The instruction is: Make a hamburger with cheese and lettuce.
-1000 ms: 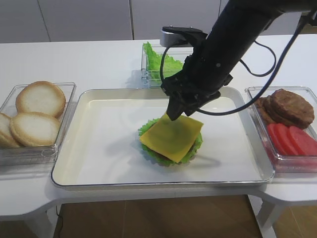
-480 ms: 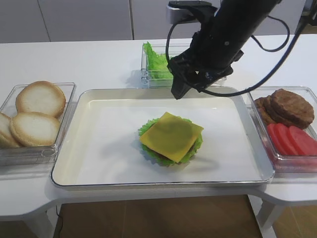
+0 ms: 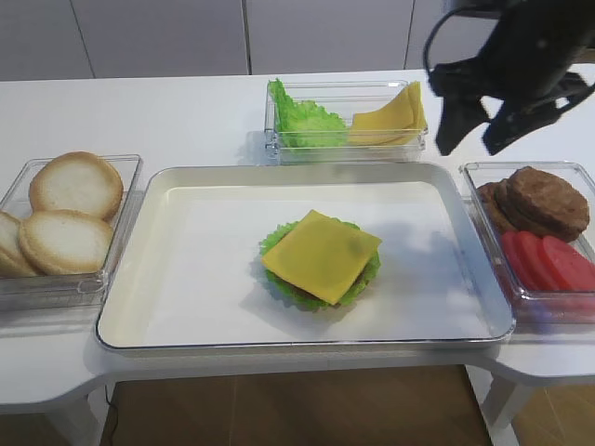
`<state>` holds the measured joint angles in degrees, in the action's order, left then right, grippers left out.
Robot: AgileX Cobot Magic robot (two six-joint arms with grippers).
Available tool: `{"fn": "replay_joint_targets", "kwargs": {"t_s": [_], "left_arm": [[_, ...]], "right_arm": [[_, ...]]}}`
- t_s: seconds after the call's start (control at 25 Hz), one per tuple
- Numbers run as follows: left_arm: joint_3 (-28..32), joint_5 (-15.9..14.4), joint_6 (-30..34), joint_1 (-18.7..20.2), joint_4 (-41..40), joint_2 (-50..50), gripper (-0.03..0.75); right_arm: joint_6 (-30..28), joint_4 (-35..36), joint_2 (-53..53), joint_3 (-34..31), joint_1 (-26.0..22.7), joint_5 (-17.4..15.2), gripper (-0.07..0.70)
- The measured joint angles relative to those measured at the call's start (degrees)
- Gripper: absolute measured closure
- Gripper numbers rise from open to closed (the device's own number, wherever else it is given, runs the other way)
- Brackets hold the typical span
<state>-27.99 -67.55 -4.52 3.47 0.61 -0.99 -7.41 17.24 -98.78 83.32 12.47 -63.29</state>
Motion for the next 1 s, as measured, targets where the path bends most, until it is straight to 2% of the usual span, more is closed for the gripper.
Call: {"fn": "replay_joint_targets", "kwargs": {"t_s": [0.12,0.28,0.4,0.56,1.0], "left_arm": [[0.0,0.0,0.0,0.0,0.0,0.0,0.309],[0.0,0.0,0.0,0.0,0.0,0.0,0.309],[0.0,0.0,0.0,0.0,0.0,0.0,0.309],[0.0,0.0,0.0,0.0,0.0,0.0,0.309],[0.0,0.0,0.0,0.0,0.0,0.0,0.309]], "right_arm": [[1.6,-2.2,2.9,-0.2,-5.0,-1.8,0.193],[5.2,-10.1,7.6,-0.4,-8.2,-5.0,0.210],[7.4,-14.2,11.3,-1.4,-8.5,-6.1,0.211],[8.0,-14.7,17.1,-4.0,-8.5,-6.4,0.213],[8.8,-14.6,33.4,-18.5,-8.5,-7.3,0.213]]}}
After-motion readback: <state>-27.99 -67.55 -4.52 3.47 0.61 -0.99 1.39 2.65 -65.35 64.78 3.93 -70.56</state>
